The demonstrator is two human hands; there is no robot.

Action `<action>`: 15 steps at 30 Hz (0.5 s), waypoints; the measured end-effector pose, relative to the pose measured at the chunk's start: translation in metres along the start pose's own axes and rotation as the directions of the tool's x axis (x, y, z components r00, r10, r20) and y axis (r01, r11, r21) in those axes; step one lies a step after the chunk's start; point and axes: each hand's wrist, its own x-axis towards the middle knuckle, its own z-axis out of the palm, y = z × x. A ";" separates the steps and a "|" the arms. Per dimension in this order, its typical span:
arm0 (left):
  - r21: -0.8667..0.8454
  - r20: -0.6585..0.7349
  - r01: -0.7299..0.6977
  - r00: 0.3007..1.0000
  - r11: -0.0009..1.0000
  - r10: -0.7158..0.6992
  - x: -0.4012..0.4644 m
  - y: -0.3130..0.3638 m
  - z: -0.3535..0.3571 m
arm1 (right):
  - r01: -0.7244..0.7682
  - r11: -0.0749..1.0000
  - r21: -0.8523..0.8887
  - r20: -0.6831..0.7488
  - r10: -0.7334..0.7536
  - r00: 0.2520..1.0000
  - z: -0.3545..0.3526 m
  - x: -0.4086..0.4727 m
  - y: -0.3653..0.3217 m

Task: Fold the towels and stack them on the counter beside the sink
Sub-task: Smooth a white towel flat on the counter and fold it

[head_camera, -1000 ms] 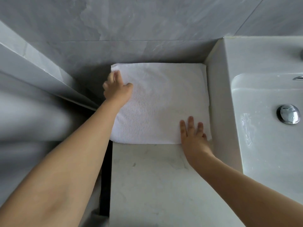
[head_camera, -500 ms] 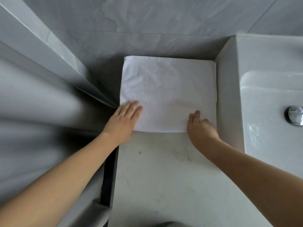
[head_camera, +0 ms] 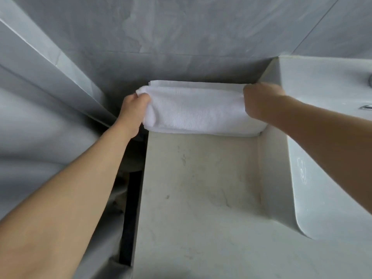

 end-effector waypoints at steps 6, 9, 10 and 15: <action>0.279 -0.079 -0.041 0.995 0.959 0.065 0.046 -0.005 0.024 | -0.073 0.997 0.022 -0.065 0.074 0.995 0.002 0.042 0.002; 0.438 -0.106 -0.066 0.987 0.897 0.125 0.059 -0.011 0.030 | -0.074 0.997 0.033 -0.111 0.077 0.991 0.015 0.054 0.004; 0.461 -0.115 -0.067 0.984 0.885 0.134 0.061 -0.013 0.032 | -0.069 0.997 0.040 -0.136 0.074 0.988 0.019 0.057 0.005; 0.547 -0.161 -0.081 0.966 0.833 0.201 0.068 -0.016 0.040 | -0.062 0.984 0.169 -0.170 0.091 0.981 0.033 0.071 0.006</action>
